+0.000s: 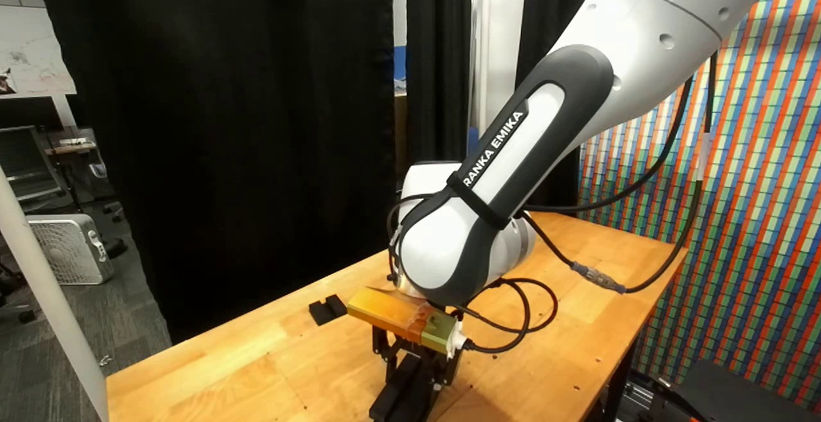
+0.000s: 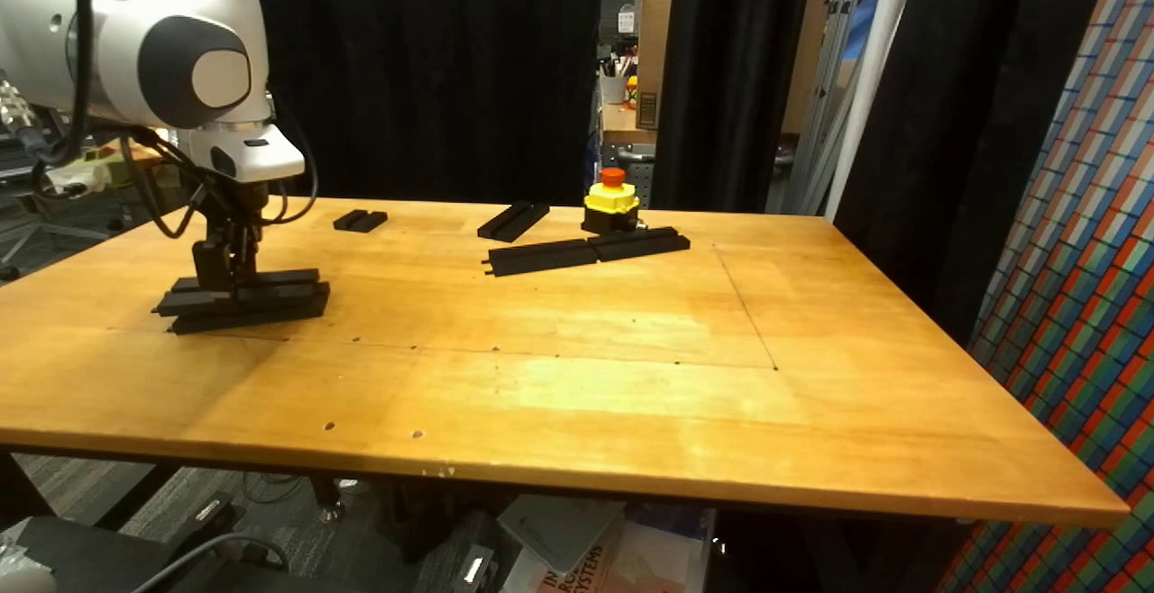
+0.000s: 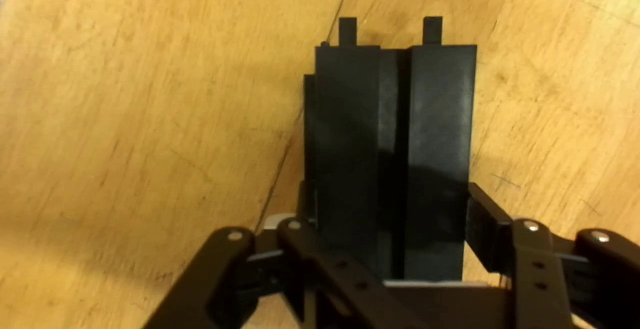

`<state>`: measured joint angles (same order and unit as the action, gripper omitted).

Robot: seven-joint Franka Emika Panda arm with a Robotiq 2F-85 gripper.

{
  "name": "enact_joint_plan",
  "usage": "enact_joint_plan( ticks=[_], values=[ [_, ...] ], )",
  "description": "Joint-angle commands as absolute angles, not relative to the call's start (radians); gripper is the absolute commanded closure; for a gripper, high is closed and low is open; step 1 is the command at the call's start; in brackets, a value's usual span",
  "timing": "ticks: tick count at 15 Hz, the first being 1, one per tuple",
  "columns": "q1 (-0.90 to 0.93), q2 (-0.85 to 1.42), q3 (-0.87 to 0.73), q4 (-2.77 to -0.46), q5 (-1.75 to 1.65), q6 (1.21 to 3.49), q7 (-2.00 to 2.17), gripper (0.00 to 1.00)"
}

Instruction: Stack the black objects

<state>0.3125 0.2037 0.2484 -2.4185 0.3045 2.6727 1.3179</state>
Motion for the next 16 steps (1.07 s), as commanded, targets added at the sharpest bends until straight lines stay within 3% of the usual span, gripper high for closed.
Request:
enact_joint_plan(
  ticks=[1,16],
  values=[
    [0.310,0.189,0.245,-2.431,0.302,2.663,1.304,0.55],
    [0.323,0.194,0.226,-2.426,0.216,2.634,1.348,0.55]
  ],
)
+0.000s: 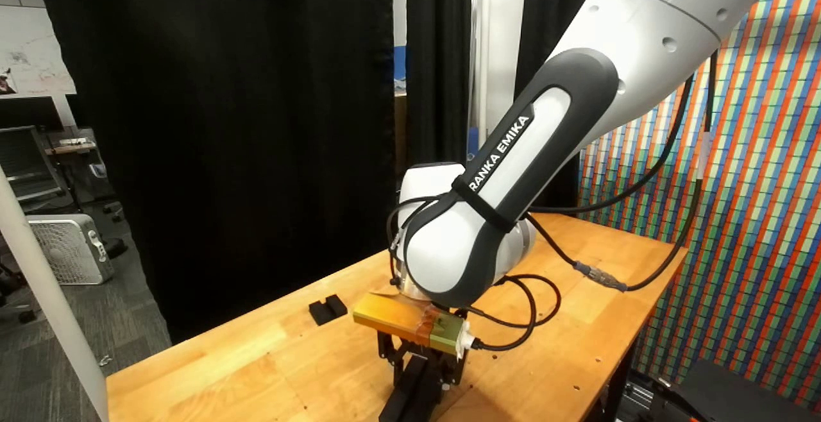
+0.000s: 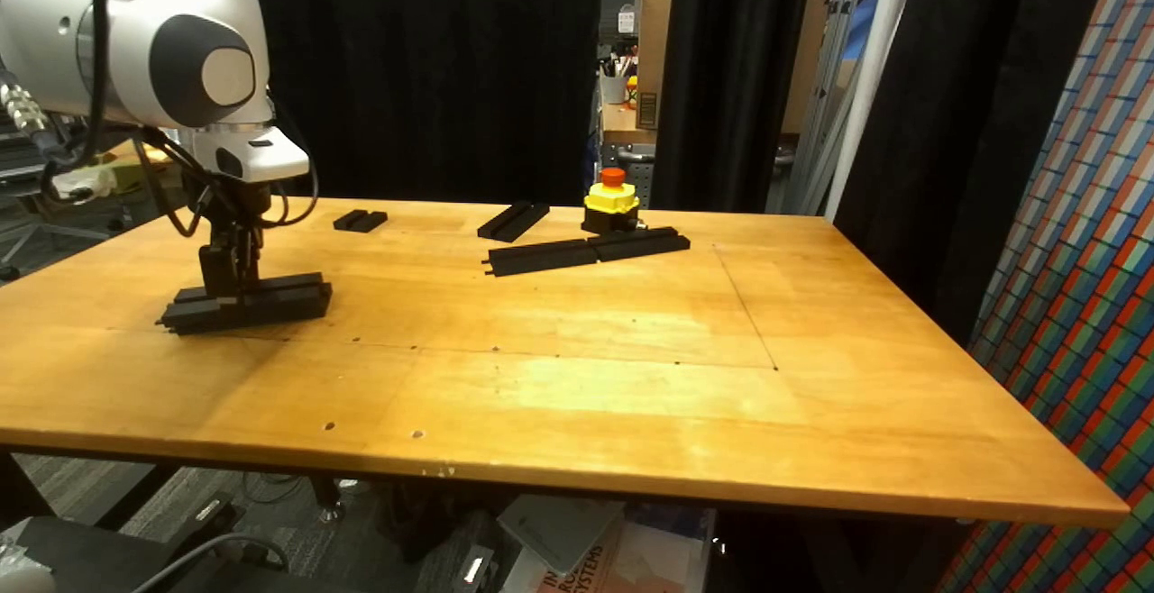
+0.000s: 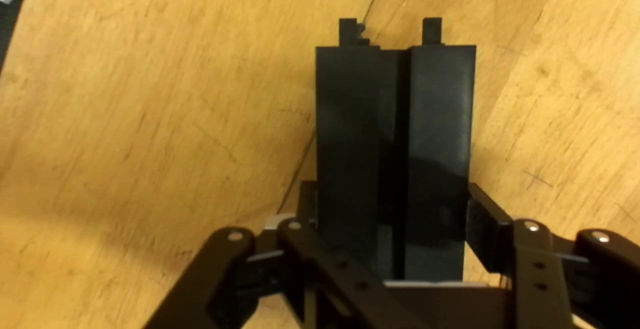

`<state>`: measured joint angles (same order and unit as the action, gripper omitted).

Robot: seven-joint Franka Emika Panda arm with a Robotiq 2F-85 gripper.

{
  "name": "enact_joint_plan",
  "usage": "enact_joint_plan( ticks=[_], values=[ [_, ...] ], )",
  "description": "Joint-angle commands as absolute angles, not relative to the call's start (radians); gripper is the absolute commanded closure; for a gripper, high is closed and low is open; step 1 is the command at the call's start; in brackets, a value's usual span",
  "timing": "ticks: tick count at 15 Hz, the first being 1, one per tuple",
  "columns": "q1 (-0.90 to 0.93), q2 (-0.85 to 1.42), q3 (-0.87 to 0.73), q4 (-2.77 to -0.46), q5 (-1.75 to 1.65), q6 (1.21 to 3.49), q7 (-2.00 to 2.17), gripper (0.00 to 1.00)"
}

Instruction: Stack the black objects

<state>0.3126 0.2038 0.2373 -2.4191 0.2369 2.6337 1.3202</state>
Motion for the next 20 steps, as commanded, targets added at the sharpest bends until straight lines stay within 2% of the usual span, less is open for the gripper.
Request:
enact_joint_plan(
  ticks=[1,12,13,14,15,20],
  values=[
    [0.324,0.194,0.226,-2.427,0.216,2.637,1.353,0.55],
    [0.322,0.194,0.220,-2.429,0.219,2.644,1.396,0.55],
    [0.321,0.194,0.221,-2.429,0.220,2.646,1.397,0.07],
    [0.320,0.193,0.220,-2.430,0.221,2.645,1.399,0.07],
    [0.321,0.192,0.218,-2.432,0.218,2.643,1.403,0.00],
    [0.323,0.153,0.193,-2.454,0.169,2.617,1.451,0.00]
  ],
)
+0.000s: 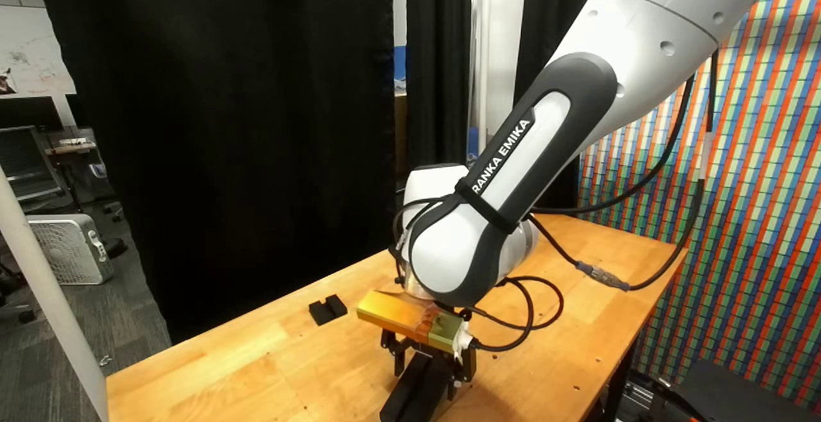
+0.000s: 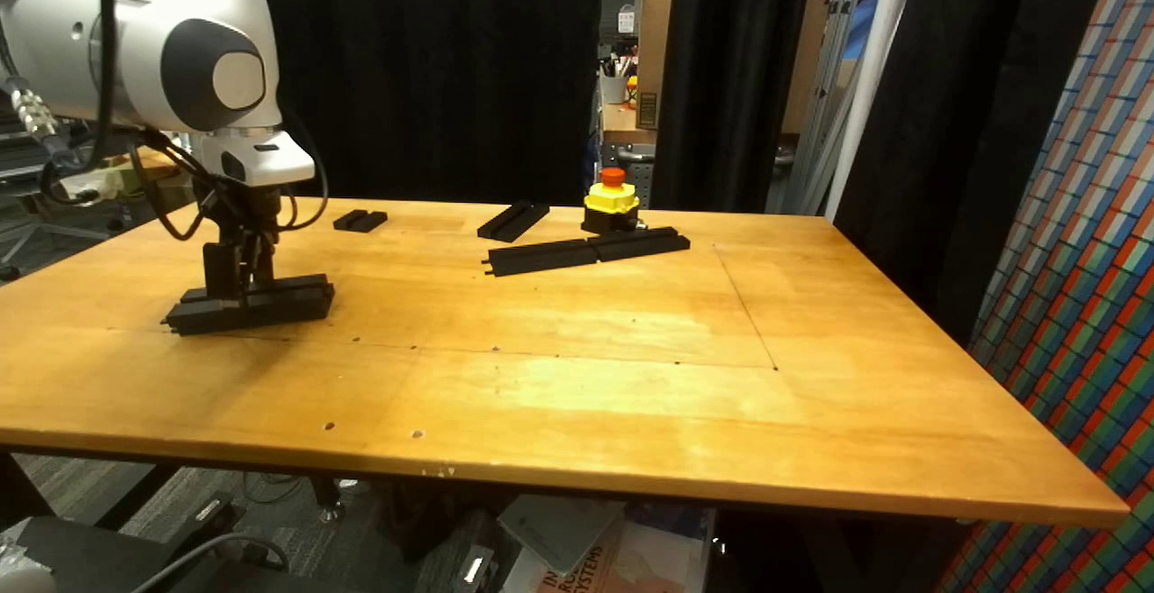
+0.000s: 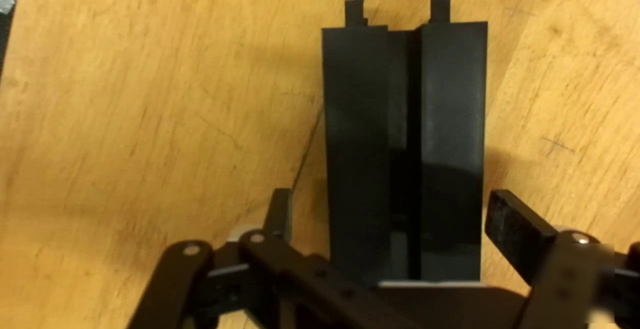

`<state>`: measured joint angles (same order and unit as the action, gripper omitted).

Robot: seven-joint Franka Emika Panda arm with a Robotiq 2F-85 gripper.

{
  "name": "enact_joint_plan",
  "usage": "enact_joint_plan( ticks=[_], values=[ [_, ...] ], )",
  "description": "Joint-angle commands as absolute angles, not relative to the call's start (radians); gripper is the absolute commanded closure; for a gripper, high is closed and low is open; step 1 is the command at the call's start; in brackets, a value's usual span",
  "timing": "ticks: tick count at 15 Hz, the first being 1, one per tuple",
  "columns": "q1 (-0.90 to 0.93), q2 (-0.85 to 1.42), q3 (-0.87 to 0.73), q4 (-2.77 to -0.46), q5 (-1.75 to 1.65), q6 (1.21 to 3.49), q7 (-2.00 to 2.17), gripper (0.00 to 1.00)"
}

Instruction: Stack the black objects

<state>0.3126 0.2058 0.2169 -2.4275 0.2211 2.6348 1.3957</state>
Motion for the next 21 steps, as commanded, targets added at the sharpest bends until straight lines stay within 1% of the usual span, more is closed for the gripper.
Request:
enact_joint_plan(
  ticks=[1,5,8,10,17,21],
  values=[
    [0.320,0.125,0.185,-2.462,0.145,2.596,1.455,0.00],
    [0.288,0.006,0.140,-2.442,-0.030,2.436,1.466,0.00],
    [0.222,-0.022,0.122,-2.357,-0.124,2.313,1.371,0.00],
    [0.177,-0.015,0.107,-2.302,-0.171,2.273,1.282,0.00],
    [0.046,0.098,0.019,-2.151,-0.187,2.312,0.918,0.00],
    [0.014,0.198,-0.019,-2.060,-0.165,2.330,0.774,0.00]
  ],
)
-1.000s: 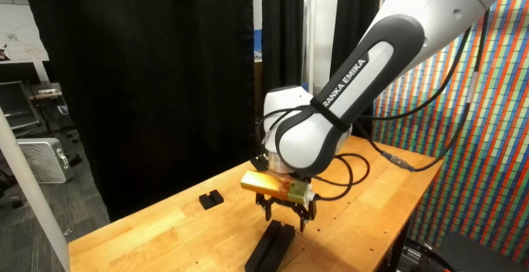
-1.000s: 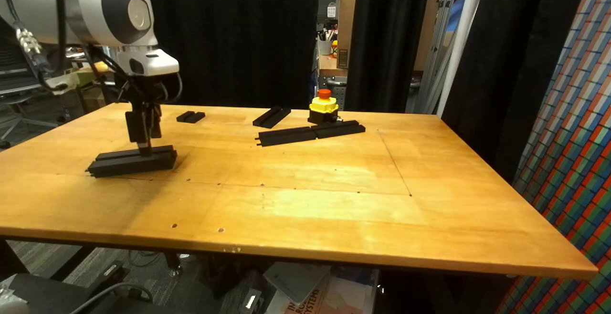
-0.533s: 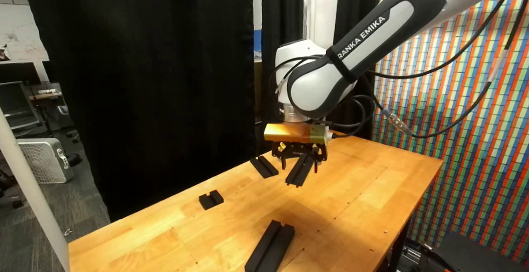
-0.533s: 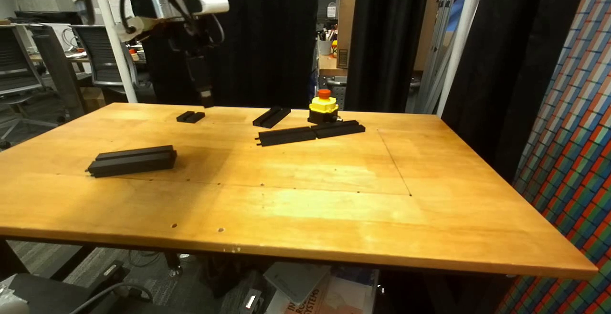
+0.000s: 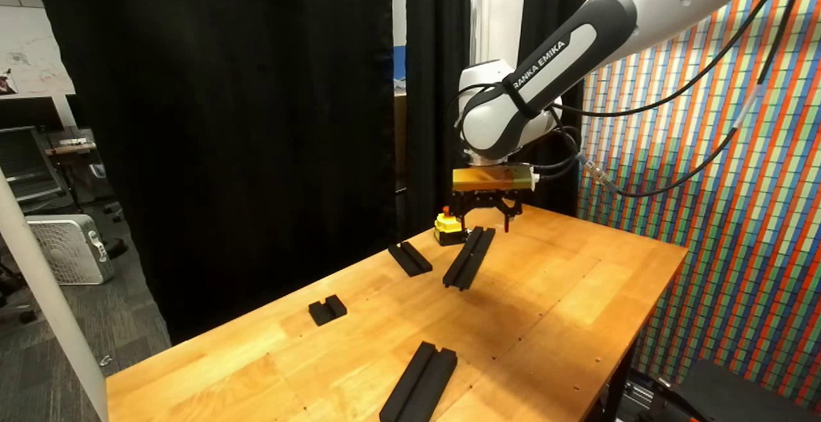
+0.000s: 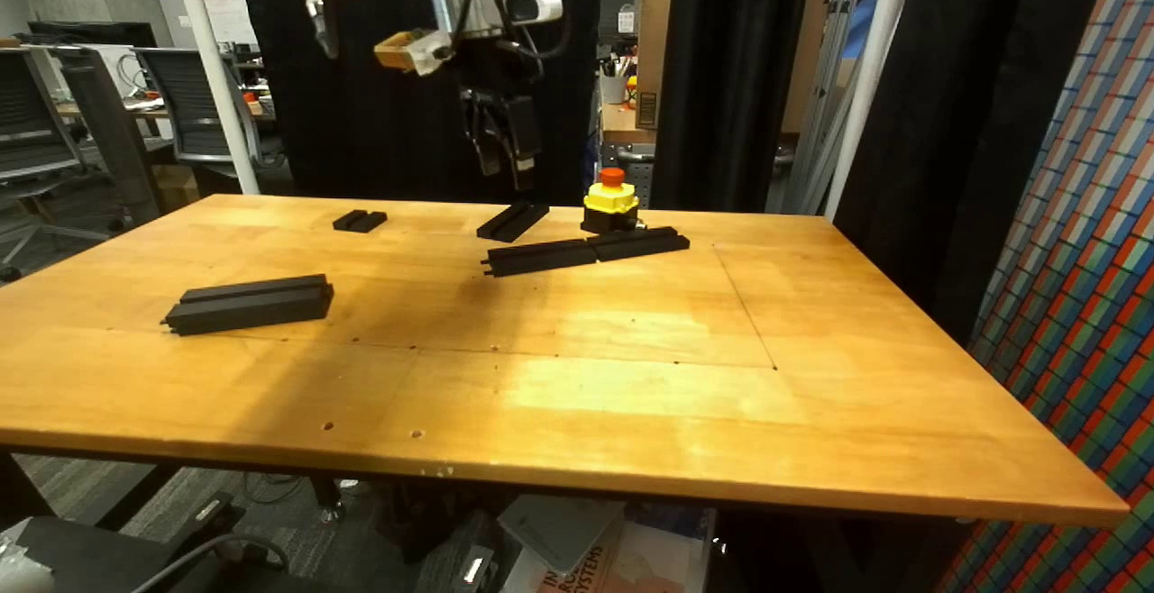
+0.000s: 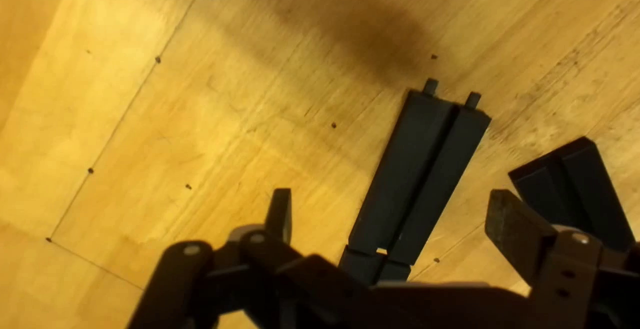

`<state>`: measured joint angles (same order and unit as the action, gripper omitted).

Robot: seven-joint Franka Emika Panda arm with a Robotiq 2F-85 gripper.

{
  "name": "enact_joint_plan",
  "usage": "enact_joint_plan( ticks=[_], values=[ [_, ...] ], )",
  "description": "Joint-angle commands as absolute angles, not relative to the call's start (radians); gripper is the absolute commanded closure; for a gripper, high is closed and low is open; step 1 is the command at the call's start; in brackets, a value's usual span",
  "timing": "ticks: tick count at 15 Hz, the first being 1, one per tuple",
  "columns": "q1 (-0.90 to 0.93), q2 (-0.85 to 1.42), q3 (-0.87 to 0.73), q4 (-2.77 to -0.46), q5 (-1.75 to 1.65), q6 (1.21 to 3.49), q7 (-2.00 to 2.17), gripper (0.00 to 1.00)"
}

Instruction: Stack the black objects

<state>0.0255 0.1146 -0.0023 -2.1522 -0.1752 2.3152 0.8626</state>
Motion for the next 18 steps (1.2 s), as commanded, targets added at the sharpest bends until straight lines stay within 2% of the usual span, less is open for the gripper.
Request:
enact_joint_plan(
  ticks=[1,10,18],
  values=[
    [0.013,0.226,-0.024,-2.035,-0.157,2.337,0.747,0.00],
    [0.016,0.416,-0.027,-1.903,0.117,2.362,0.720,0.00],
    [0.033,0.505,-0.063,-1.853,0.139,2.381,0.757,0.00]
  ],
)
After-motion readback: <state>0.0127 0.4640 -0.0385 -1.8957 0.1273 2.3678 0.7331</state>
